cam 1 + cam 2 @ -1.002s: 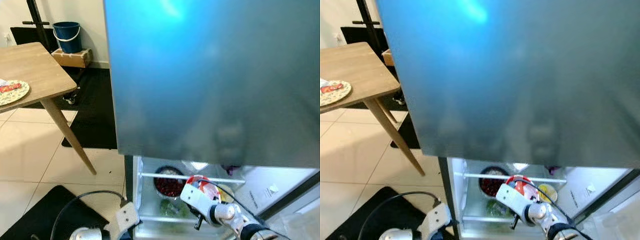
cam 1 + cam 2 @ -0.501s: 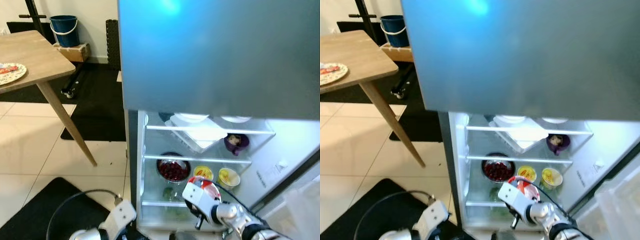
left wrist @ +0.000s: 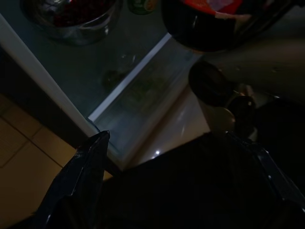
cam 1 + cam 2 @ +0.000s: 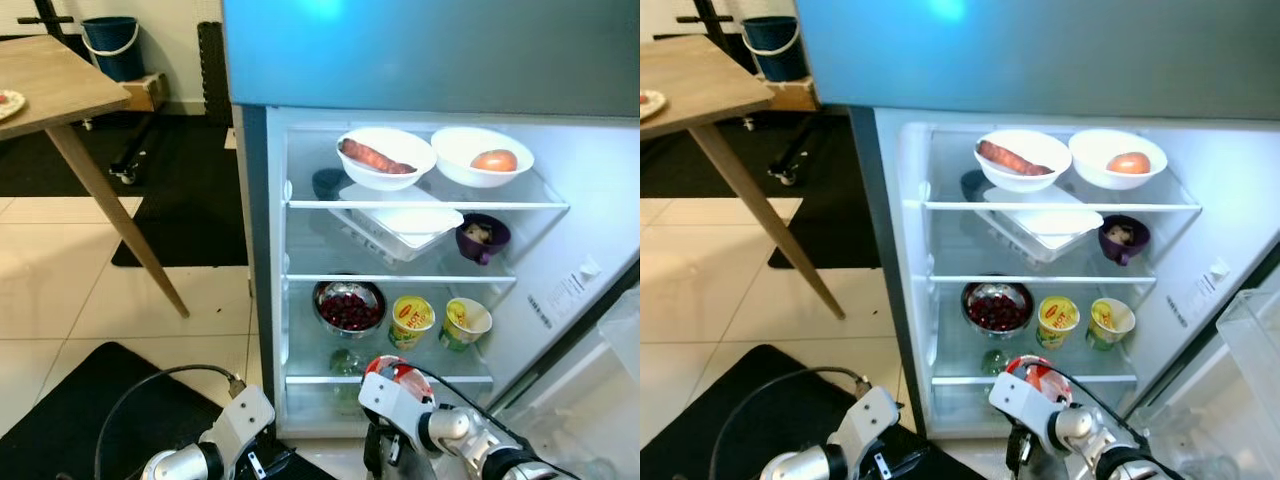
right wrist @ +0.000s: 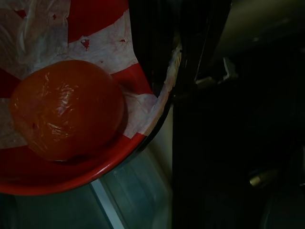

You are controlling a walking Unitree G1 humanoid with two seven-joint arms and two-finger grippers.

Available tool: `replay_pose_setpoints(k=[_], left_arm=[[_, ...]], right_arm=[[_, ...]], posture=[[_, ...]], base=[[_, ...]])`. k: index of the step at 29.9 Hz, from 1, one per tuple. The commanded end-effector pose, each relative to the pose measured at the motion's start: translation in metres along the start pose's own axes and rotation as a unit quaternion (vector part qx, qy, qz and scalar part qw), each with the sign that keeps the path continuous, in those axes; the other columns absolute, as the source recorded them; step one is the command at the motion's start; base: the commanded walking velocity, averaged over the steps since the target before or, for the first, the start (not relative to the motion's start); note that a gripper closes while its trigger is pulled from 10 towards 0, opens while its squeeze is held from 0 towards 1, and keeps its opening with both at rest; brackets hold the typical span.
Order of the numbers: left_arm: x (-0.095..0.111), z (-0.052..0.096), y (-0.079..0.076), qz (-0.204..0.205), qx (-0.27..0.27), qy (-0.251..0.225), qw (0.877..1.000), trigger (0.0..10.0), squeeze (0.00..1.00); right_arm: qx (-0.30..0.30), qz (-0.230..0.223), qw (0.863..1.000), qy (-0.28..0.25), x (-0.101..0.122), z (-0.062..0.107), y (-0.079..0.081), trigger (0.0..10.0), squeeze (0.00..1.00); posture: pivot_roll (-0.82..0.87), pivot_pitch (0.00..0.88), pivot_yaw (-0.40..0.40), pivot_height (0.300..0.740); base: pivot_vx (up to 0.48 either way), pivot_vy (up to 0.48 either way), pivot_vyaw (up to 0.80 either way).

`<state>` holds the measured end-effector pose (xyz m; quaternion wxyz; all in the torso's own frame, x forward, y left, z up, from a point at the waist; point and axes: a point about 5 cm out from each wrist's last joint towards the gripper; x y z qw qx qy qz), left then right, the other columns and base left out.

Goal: Restocking fridge

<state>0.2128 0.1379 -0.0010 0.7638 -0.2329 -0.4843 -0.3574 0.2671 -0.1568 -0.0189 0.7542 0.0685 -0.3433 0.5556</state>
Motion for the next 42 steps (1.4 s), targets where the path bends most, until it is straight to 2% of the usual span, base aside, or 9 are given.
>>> replay_pose_setpoints(k=[1, 7, 16, 18, 19, 23, 29, 35, 42], left_arm=[[-0.001, -0.002, -0.002, -0.002, 0.005, -0.002, 1.000, 10.0, 0.00], [0.003, -0.002, 0.002, -0.010, 0.031, -0.016, 0.999, 10.0, 0.00], [0.003, -0.001, 0.003, -0.016, 0.048, -0.021, 0.998, 10.0, 0.00], [0.003, -0.001, 0.002, -0.016, 0.050, -0.022, 0.998, 10.0, 0.00], [0.002, 0.000, 0.001, -0.017, 0.054, -0.026, 0.998, 10.0, 0.00], [0.003, 0.000, 0.000, -0.017, 0.056, -0.029, 0.998, 10.0, 0.00], [0.002, 0.002, -0.003, -0.014, 0.061, -0.036, 0.997, 10.0, 0.00], [0.003, 0.003, -0.004, -0.011, 0.065, -0.042, 0.997, 10.0, 0.00], [0.007, 0.010, -0.006, 0.007, 0.122, -0.079, 0.989, 10.0, 0.00]], right_arm=[[0.011, 0.012, 1.000, -0.012, 0.004, -0.002, 0.004, 10.0, 0.00], [0.033, 0.028, 0.998, -0.052, 0.023, -0.006, 0.002, 10.0, 0.00], [0.048, 0.047, 0.996, -0.062, 0.033, -0.008, 0.002, 10.0, 0.00], [0.048, 0.050, 0.996, -0.062, 0.034, -0.009, 0.002, 10.0, 0.00], [0.041, 0.070, 0.995, -0.058, 0.041, -0.011, -0.001, 10.0, 0.00], [0.033, 0.092, 0.994, -0.057, 0.046, -0.012, -0.005, 10.0, 0.00], [0.014, 0.141, 0.990, -0.029, 0.051, -0.012, -0.014, 10.0, 0.00], [0.015, 0.151, 0.988, -0.027, 0.055, -0.012, -0.017, 10.0, 0.00], [0.001, 0.184, 0.983, -0.003, 0.063, -0.009, -0.033, 10.0, 0.00]], posture=[[-0.07, 0.076, -0.065, 0.540], [-0.06, 0.076, -0.065, 0.510], [-0.06, 0.087, -0.068, 0.485], [-0.06, 0.093, -0.069, 0.480], [-0.06, 0.101, -0.069, 0.470], [-0.05, 0.108, -0.071, 0.455], [-0.05, 0.127, -0.078, 0.455], [-0.05, 0.140, -0.084, 0.455], [-0.02, 0.186, -0.107, 0.455]], base=[[0.000, 0.000, 0.00], [0.000, 0.000, 0.00], [0.000, 0.000, 0.00], [0.000, 0.000, 0.00], [0.000, 0.000, 0.00], [0.000, 0.000, 0.00], [0.000, 0.000, 0.00], [0.000, 0.000, 0.00], [0.000, 0.000, 0.00]])
Point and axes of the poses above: a point about 5 cm out from each wrist's last joint towards the gripper, its own z axis pointing back from the gripper into the wrist, its own x axis along the axis of the wrist's last joint, y = z × x, and after that the axes turned 7 degrees about z, right-handed
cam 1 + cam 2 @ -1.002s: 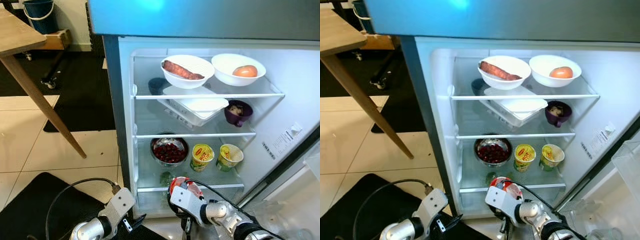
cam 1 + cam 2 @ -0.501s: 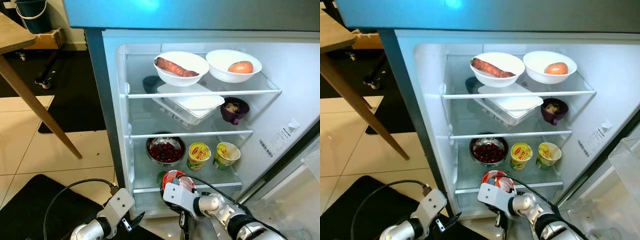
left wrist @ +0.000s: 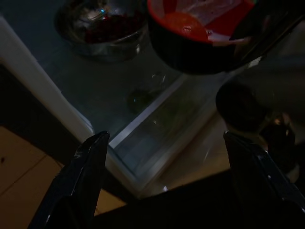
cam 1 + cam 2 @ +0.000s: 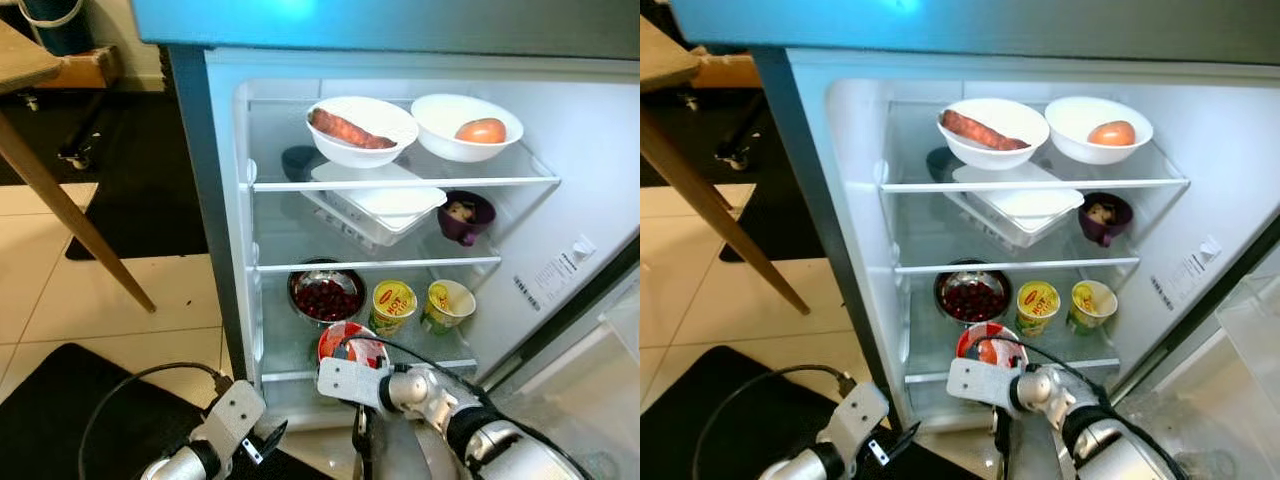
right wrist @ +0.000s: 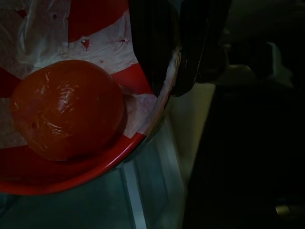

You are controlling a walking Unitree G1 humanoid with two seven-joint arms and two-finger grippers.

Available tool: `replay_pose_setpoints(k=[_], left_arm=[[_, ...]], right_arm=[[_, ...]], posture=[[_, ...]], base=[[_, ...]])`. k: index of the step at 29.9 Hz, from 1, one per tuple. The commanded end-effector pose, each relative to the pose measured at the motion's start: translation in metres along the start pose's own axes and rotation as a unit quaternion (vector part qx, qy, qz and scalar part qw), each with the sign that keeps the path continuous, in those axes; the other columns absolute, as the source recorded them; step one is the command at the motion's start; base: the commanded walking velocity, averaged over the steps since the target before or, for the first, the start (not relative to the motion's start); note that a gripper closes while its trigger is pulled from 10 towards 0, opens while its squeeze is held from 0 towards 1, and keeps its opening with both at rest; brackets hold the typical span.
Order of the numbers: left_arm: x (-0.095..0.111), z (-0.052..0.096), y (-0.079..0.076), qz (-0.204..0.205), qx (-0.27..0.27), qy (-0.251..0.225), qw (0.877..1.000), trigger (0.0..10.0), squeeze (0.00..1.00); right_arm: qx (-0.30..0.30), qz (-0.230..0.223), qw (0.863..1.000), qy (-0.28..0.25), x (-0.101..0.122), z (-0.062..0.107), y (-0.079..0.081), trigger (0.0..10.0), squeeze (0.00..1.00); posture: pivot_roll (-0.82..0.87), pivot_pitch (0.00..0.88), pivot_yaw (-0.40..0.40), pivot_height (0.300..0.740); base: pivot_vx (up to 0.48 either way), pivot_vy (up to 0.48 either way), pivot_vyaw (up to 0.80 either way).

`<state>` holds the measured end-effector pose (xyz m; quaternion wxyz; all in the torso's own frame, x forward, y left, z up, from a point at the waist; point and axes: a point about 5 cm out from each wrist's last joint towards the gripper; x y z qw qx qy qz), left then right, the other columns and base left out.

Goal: Restocking fridge

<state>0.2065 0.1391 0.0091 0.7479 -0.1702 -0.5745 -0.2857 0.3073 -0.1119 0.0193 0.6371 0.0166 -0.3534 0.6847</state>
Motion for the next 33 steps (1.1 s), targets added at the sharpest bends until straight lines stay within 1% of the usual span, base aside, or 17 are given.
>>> replay_pose_setpoints(k=[1, 4, 7, 8, 9, 13, 15, 18, 19, 22, 25, 33], left_arm=[[0.001, 0.003, -0.001, 0.014, 0.017, -0.011, 1.000, 10.0, 0.00], [0.002, 0.005, -0.001, 0.019, 0.022, -0.017, 0.999, 10.0, 0.00], [0.006, 0.010, -0.003, 0.033, 0.034, -0.033, 0.998, 10.0, 0.00], [0.006, 0.010, -0.003, 0.033, 0.034, -0.033, 0.998, 10.0, 0.00], [0.009, 0.012, -0.003, 0.040, 0.043, -0.042, 0.997, 10.0, 0.00], [0.015, 0.017, -0.002, 0.047, 0.060, -0.057, 0.995, 10.0, 0.00], [0.015, 0.017, -0.002, 0.047, 0.060, -0.057, 0.995, 10.0, 0.00], [0.014, 0.030, -0.002, 0.050, 0.073, -0.054, 0.995, 10.0, 0.00], [0.014, 0.030, -0.002, 0.050, 0.073, -0.054, 0.995, 10.0, 0.00], [0.013, 0.036, -0.003, 0.048, 0.078, -0.050, 0.995, 10.0, 0.00], [0.014, 0.037, -0.002, 0.048, 0.079, -0.050, 0.994, 10.0, 0.00], [0.017, 0.048, -0.003, 0.045, 0.079, -0.042, 0.995, 10.0, 0.00]], right_arm=[[-0.008, 0.007, 1.000, 0.012, -0.002, 0.002, -0.006, 10.0, 0.00], [-0.012, 0.011, 1.000, 0.016, -0.002, 0.003, -0.009, 10.0, 0.00], [-0.024, 0.014, 0.999, 0.024, -0.003, 0.006, -0.018, 10.0, 0.00], [-0.024, 0.014, 0.999, 0.024, -0.003, 0.006, -0.018, 10.0, 0.00], [-0.031, 0.013, 0.999, 0.030, -0.003, 0.008, -0.022, 10.0, 0.00], [-0.043, 0.004, 0.998, 0.037, -0.005, 0.011, -0.028, 10.0, 0.00], [-0.043, 0.004, 0.998, 0.037, -0.005, 0.011, -0.028, 10.0, 0.00], [-0.055, -0.003, 0.997, 0.049, -0.008, 0.013, -0.033, 10.0, 0.00], [-0.055, -0.003, 0.997, 0.049, -0.008, 0.013, -0.033, 10.0, 0.00], [-0.065, -0.011, 0.996, 0.055, -0.007, 0.014, -0.036, 10.0, 0.00], [-0.067, -0.014, 0.996, 0.054, -0.007, 0.014, -0.037, 10.0, 0.00], [-0.078, -0.006, 0.996, 0.050, -0.001, 0.013, -0.042, 10.0, 0.00]], posture=[[-0.02, 0.186, -0.107, 0.455], [-0.02, 0.202, -0.112, 0.455], [-0.01, 0.235, -0.120, 0.455], [-0.01, 0.235, -0.120, 0.455], [0.00, 0.244, -0.123, 0.455], [0.01, 0.267, -0.128, 0.455], [0.01, 0.267, -0.128, 0.455], [0.02, 0.296, -0.130, 0.455], [0.02, 0.296, -0.130, 0.455], [0.03, 0.312, -0.132, 0.455], [0.03, 0.314, -0.132, 0.455], [0.06, 0.349, -0.127, 0.455]], base=[[0.000, 0.000, 0.00], [0.000, 0.000, 0.00], [0.000, 0.000, 0.00], [0.000, 0.000, 0.00], [0.000, 0.000, 0.00], [0.000, 0.000, 0.00], [0.000, 0.000, 0.00], [0.000, 0.000, 0.00], [0.000, 0.000, 0.00], [0.000, 0.000, 0.00], [0.000, 0.000, 0.00], [0.000, 0.000, 0.00]])
Point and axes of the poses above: a point about 5 cm out from each wrist's last joint towards the gripper, its own z axis pointing back from the gripper into the wrist, its own x axis along the axis of the wrist's last joint, y = z × x, and after that the axes turned 7 degrees about z, right-handed
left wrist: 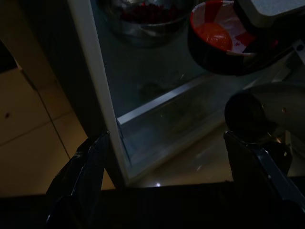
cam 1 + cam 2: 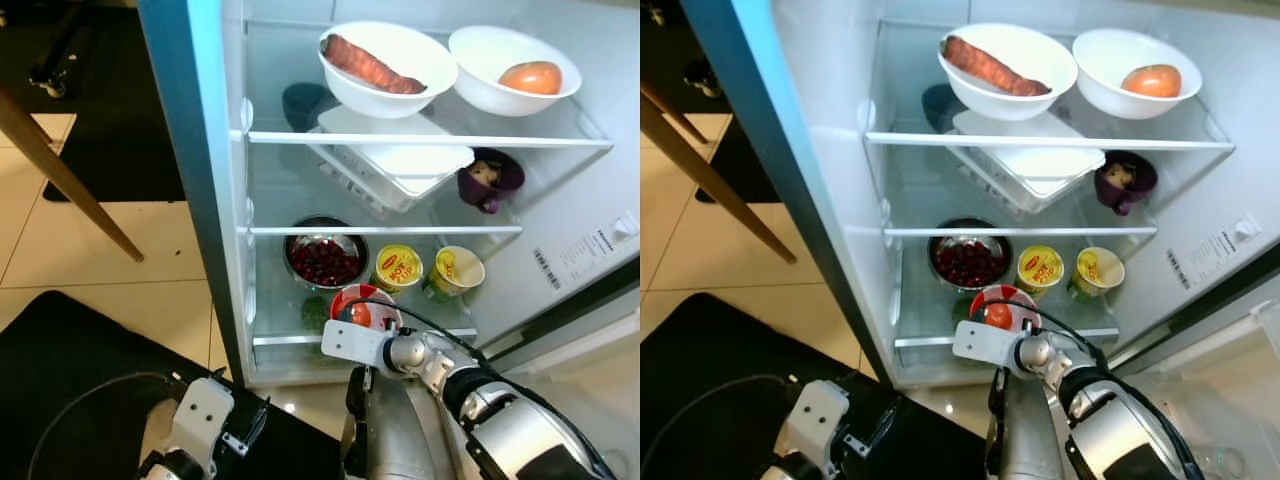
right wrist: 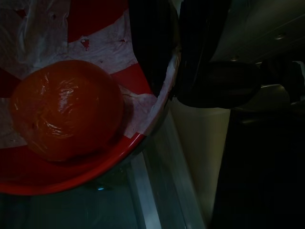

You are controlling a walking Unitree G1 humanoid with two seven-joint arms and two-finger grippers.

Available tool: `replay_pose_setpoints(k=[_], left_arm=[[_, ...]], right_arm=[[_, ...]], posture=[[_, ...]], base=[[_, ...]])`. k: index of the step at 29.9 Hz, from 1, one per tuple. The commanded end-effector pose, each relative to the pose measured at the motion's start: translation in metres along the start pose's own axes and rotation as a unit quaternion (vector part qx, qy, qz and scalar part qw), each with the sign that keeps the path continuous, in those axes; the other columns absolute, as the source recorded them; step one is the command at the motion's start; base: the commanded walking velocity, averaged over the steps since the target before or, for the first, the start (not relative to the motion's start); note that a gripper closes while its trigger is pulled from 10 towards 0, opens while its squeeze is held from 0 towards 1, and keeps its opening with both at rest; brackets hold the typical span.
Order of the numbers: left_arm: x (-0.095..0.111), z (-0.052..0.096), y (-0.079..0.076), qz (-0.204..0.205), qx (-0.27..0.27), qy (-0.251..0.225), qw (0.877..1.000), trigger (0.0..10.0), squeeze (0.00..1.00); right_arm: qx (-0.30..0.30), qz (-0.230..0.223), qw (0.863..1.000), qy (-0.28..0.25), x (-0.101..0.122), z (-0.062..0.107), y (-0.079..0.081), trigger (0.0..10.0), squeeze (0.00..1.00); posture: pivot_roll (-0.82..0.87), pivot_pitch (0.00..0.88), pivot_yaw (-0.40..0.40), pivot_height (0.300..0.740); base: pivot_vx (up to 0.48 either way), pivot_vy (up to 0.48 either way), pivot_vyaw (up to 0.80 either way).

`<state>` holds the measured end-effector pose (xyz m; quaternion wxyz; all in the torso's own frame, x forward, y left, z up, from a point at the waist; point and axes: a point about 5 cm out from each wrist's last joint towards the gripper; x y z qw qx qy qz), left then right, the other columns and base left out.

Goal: Restocking fridge

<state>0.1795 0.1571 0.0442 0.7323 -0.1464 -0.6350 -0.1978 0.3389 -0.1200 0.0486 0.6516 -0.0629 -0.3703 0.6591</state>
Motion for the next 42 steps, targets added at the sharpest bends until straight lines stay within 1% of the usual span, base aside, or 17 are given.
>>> replay_pose_setpoints(k=[1, 4, 5, 9, 14, 17, 22, 27, 30, 39, 42], left_arm=[[-0.006, 0.008, -0.001, 0.006, -0.003, 0.021, 1.000, 10.0, 0.00], [-0.006, 0.010, -0.001, 0.006, -0.003, 0.023, 1.000, 10.0, 0.00], [-0.005, 0.013, -0.001, 0.006, -0.004, 0.025, 1.000, 10.0, 0.00], [-0.003, 0.014, -0.002, 0.006, -0.006, 0.026, 1.000, 10.0, 0.00], [0.001, 0.013, -0.008, 0.010, -0.011, 0.023, 1.000, 10.0, 0.00], [0.008, 0.011, -0.011, 0.013, -0.012, 0.013, 1.000, 10.0, 0.00], [0.012, 0.009, -0.012, 0.015, -0.010, 0.007, 1.000, 10.0, 0.00], [0.023, 0.006, -0.017, 0.011, -0.019, -0.008, 1.000, 10.0, 0.00], [0.030, 0.005, -0.019, 0.009, -0.024, -0.016, 1.000, 10.0, 0.00], [0.038, 0.005, -0.020, 0.008, -0.025, -0.019, 0.999, 10.0, 0.00], [0.042, 0.007, -0.019, 0.005, -0.025, -0.021, 0.999, 10.0, 0.00]], right_arm=[[-0.006, -0.008, 1.000, 0.003, -0.002, 0.000, 0.000, 10.0, 0.00], [-0.007, -0.008, 1.000, 0.001, 0.000, 0.000, -0.001, 10.0, 0.00], [-0.008, 0.006, 1.000, -0.002, 0.004, -0.001, -0.003, 10.0, 0.00], [-0.005, 0.022, 1.000, -0.003, 0.008, -0.002, -0.003, 10.0, 0.00], [0.004, 0.040, 0.999, -0.009, 0.017, -0.004, -0.005, 10.0, 0.00], [0.000, 0.038, 0.999, -0.011, 0.022, -0.004, -0.009, 10.0, 0.00], [-0.007, 0.034, 0.999, -0.008, 0.022, -0.003, -0.012, 10.0, 0.00], [-0.027, 0.026, 0.999, 0.005, 0.018, 0.001, -0.024, 10.0, 0.00], [-0.038, 0.030, 0.999, 0.014, 0.016, 0.004, -0.031, 10.0, 0.00], [-0.052, 0.035, 0.998, 0.018, 0.018, 0.005, -0.035, 10.0, 0.00], [-0.066, 0.027, 0.997, 0.008, 0.026, 0.003, -0.038, 10.0, 0.00]], posture=[[0.06, 0.349, -0.127, 0.455], [0.06, 0.353, -0.127, 0.455], [0.06, 0.361, -0.128, 0.455], [0.07, 0.364, -0.128, 0.455], [0.07, 0.384, -0.134, 0.455], [0.07, 0.393, -0.138, 0.455], [0.07, 0.403, -0.139, 0.455], [0.07, 0.423, -0.143, 0.455], [0.07, 0.435, -0.144, 0.455], [0.08, 0.454, -0.146, 0.455], [0.10, 0.465, -0.146, 0.455]], base=[[0.000, 0.000, 0.00], [0.000, 0.000, 0.00], [0.000, 0.000, 0.00], [0.000, 0.000, 0.00], [0.000, 0.000, 0.00], [0.000, 0.000, 0.00], [0.000, 0.000, 0.00], [0.000, 0.000, 0.00], [0.000, 0.000, 0.00], [0.000, 0.000, 0.00], [0.000, 0.000, 0.00]])
Point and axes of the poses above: a point about 5 cm out from each wrist's last joint towards the gripper, its own z axis pointing back from the gripper into the wrist, its own x axis along the axis of the wrist's last joint, y = z × x, and after that the axes turned 7 degrees about z, right-handed
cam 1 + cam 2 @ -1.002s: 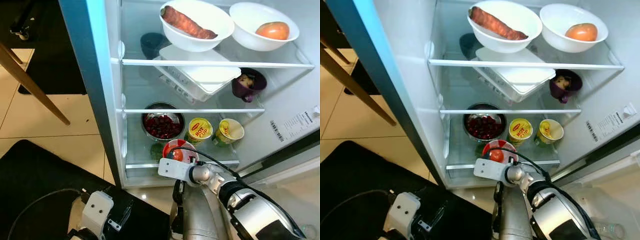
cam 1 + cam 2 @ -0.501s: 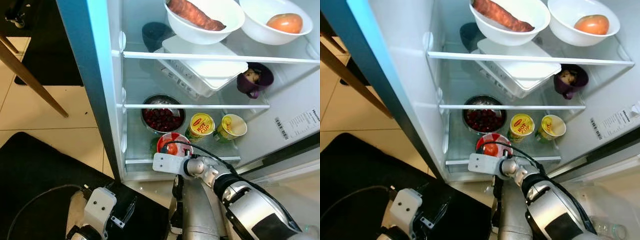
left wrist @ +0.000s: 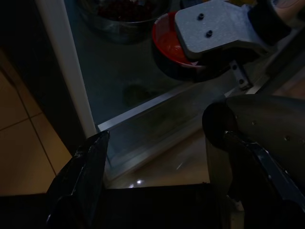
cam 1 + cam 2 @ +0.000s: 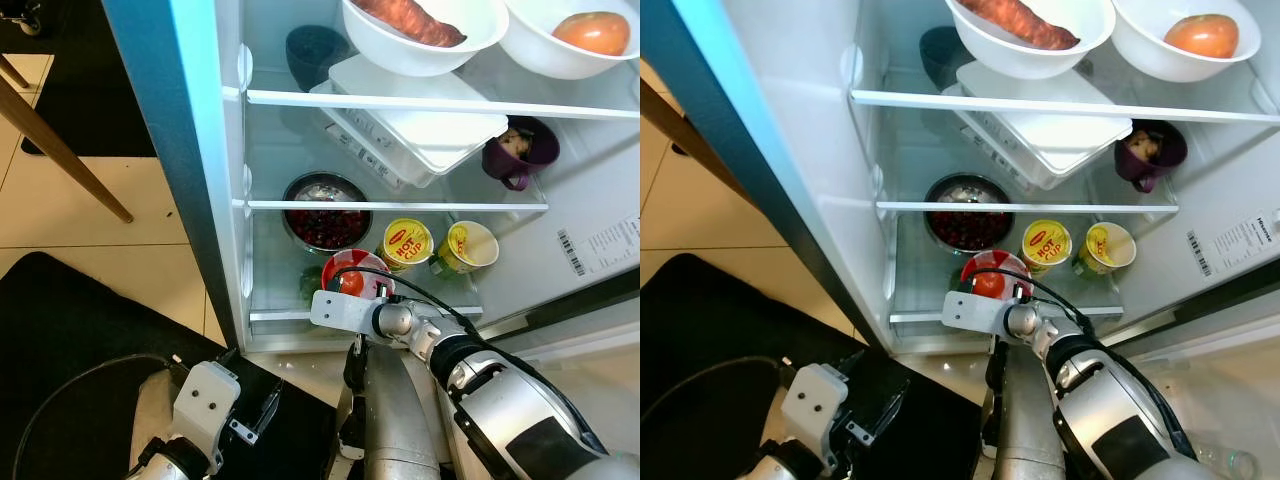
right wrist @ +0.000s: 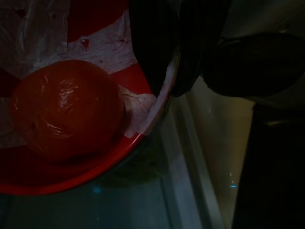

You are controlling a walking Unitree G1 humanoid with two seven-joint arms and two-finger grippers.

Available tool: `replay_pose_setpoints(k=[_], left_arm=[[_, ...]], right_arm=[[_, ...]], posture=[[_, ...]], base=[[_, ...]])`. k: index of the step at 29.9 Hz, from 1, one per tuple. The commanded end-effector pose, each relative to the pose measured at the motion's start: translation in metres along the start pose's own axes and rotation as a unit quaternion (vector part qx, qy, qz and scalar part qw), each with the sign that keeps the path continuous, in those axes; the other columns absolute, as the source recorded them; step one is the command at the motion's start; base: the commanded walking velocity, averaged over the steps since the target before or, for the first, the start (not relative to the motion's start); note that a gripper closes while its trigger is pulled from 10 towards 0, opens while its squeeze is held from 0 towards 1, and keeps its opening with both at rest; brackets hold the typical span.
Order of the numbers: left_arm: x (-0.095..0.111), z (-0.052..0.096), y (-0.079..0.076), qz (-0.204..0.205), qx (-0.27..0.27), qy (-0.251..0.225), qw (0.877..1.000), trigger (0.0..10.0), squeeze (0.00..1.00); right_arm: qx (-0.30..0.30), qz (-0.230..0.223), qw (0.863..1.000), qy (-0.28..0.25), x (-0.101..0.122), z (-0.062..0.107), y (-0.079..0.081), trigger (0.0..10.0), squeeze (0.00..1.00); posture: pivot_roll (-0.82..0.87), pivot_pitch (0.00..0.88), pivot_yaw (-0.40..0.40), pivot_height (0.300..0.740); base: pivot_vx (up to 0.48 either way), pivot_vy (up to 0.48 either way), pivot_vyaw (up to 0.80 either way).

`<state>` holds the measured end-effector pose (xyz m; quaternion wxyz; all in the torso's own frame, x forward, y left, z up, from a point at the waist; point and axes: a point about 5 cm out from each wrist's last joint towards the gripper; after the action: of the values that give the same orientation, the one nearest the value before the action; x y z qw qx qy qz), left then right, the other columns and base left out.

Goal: Restocking fridge

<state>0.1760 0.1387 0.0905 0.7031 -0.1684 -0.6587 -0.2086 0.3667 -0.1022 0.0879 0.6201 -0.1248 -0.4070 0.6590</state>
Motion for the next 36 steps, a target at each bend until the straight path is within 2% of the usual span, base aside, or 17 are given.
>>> replay_pose_setpoints(k=[1, 8, 14, 34, 35, 36], left_arm=[[-0.005, 0.005, -0.004, 0.009, -0.002, 0.018, 1.000, 10.0, 0.00], [-0.002, 0.007, -0.003, 0.007, -0.002, 0.017, 1.000, 10.0, 0.00], [0.001, 0.009, -0.003, 0.006, -0.001, 0.020, 1.000, 10.0, 0.00], [0.004, 0.007, -0.004, 0.009, 0.001, 0.022, 1.000, 10.0, 0.00], [0.004, 0.007, -0.004, 0.009, 0.001, 0.022, 1.000, 10.0, 0.00], [0.004, 0.007, -0.004, 0.009, 0.001, 0.022, 1.000, 10.0, 0.00]], right_arm=[[0.001, -0.014, 1.000, 0.004, -0.002, -0.001, 0.005, 10.0, 0.00], [-0.009, -0.019, 1.000, -0.006, 0.007, -0.003, 0.001, 10.0, 0.00], [-0.033, -0.020, 0.999, -0.016, 0.019, -0.002, -0.013, 10.0, 0.00], [-0.066, -0.006, 0.998, 0.002, 0.017, 0.002, -0.029, 10.0, 0.00], [-0.069, -0.008, 0.998, 0.003, 0.016, 0.003, -0.030, 10.0, 0.57], [-0.069, -0.008, 0.998, 0.003, 0.016, 0.003, -0.030, 10.0, 0.57]], posture=[[0.10, 0.465, -0.146, 0.455], [0.10, 0.472, -0.144, 0.455], [0.11, 0.479, -0.139, 0.455], [0.11, 0.477, -0.138, 0.455], [0.11, 0.477, -0.138, 0.455], [0.11, 0.477, -0.138, 0.455]], base=[[0.000, 0.000, 0.00], [0.000, 0.000, 0.00], [0.000, 0.000, 0.00], [0.000, 0.000, 0.00], [0.000, 0.000, 0.00], [0.000, 0.000, 0.00]])
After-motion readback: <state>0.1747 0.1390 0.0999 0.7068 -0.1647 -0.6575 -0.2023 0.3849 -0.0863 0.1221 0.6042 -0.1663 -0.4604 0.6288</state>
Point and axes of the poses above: a point about 5 cm out from each wrist's last joint towards the gripper, its own z axis pointing back from the gripper into the wrist, its own x axis along the axis of the wrist's last joint, y = z × x, and after that the axes turned 7 degrees about z, right-handed
